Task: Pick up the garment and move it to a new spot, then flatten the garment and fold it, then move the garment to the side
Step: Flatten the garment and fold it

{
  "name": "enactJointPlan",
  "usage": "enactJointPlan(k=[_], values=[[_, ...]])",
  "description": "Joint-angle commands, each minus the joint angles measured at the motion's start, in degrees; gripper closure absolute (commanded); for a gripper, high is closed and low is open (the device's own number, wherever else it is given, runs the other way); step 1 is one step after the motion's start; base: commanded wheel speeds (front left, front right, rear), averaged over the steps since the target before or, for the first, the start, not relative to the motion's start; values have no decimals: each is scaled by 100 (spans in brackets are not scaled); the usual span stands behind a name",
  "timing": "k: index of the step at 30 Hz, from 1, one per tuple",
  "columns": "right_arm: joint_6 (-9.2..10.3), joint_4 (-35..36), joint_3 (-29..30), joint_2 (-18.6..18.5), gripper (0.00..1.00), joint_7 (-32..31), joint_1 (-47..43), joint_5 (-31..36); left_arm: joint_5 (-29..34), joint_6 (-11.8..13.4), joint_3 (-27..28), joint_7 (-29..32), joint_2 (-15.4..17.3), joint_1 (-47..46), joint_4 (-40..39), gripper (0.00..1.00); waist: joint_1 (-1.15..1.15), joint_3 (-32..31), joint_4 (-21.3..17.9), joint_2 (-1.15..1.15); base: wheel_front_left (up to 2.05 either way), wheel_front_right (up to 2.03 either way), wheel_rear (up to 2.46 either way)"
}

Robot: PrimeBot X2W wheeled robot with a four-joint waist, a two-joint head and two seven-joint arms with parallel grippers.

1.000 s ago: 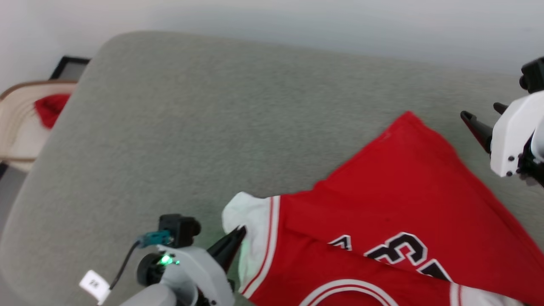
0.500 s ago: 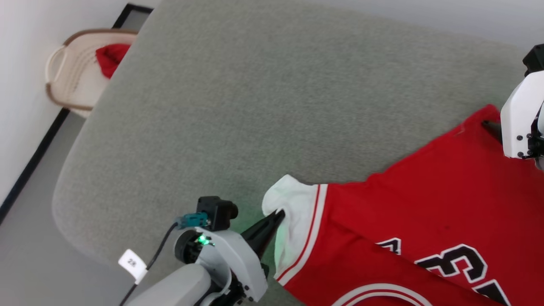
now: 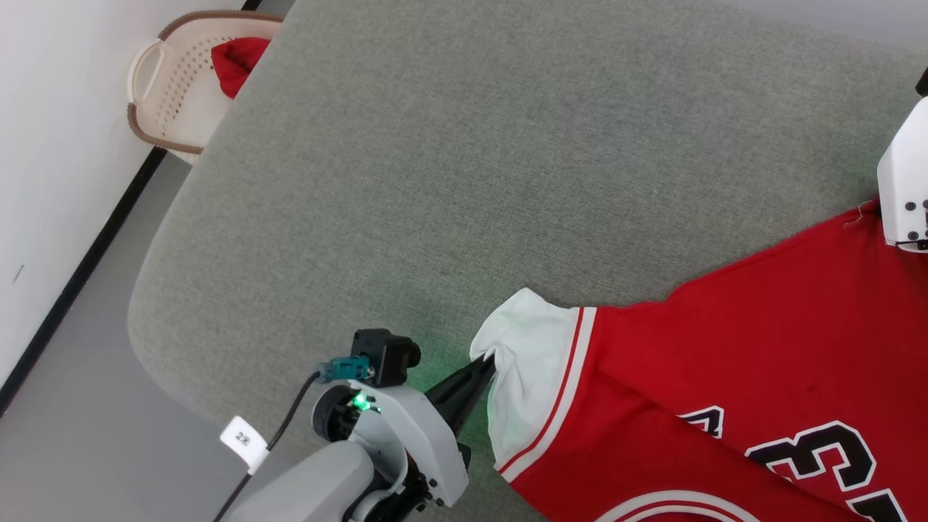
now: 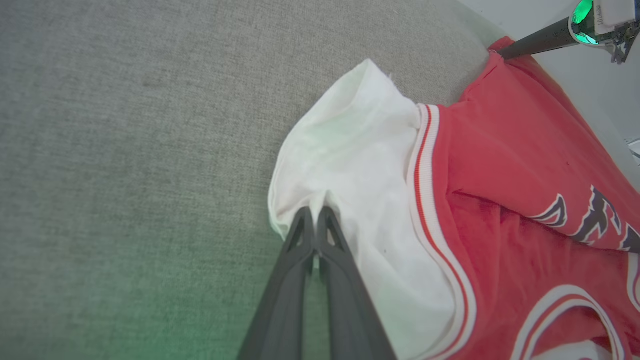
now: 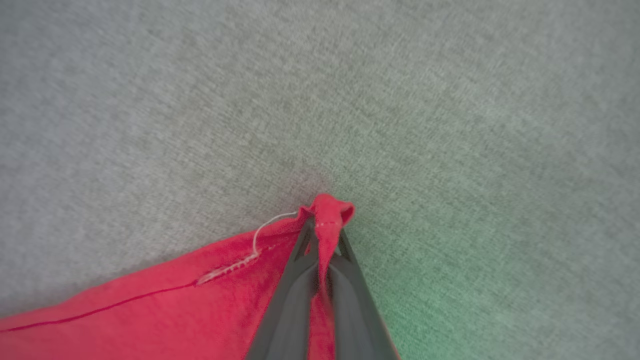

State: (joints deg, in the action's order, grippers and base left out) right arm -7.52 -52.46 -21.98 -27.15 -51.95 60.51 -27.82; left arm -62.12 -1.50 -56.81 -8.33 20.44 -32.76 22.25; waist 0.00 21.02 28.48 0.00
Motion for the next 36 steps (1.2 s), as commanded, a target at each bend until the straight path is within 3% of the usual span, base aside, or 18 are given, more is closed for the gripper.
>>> enactJointPlan(k=[1, 11, 24, 30, 36], values=[[7, -362, -70, 39, 100, -64, -396, 122, -35, -19, 23, -32, 5, -44, 31, 100, 0, -26, -37, 0, 0, 0, 0], [7, -231, 176, 325, 100, 399, 71, 53, -86, -37, 165, 101, 311, -245, -28, 100, 0, -281, -413, 0, 0, 0, 0], [6, 670, 208, 445, 100, 1005, 653, -375, 24, -41, 517, 1311, 1556, -1643, -752, 100, 0, -989, -1270, 0, 0, 0, 0], [6, 811, 390, 540, 100, 1524, 983, -149, 14, -235, 736, 1929, 1906, -2641, -423, 100, 0, -1228, -1684, 0, 0, 0, 0], [6, 843, 507, 685, 100, 2054, 1265, 60, 188, -449, 769, 2347, 1948, -3662, 323, 100, 0, -1430, -2083, 0, 0, 0, 0]])
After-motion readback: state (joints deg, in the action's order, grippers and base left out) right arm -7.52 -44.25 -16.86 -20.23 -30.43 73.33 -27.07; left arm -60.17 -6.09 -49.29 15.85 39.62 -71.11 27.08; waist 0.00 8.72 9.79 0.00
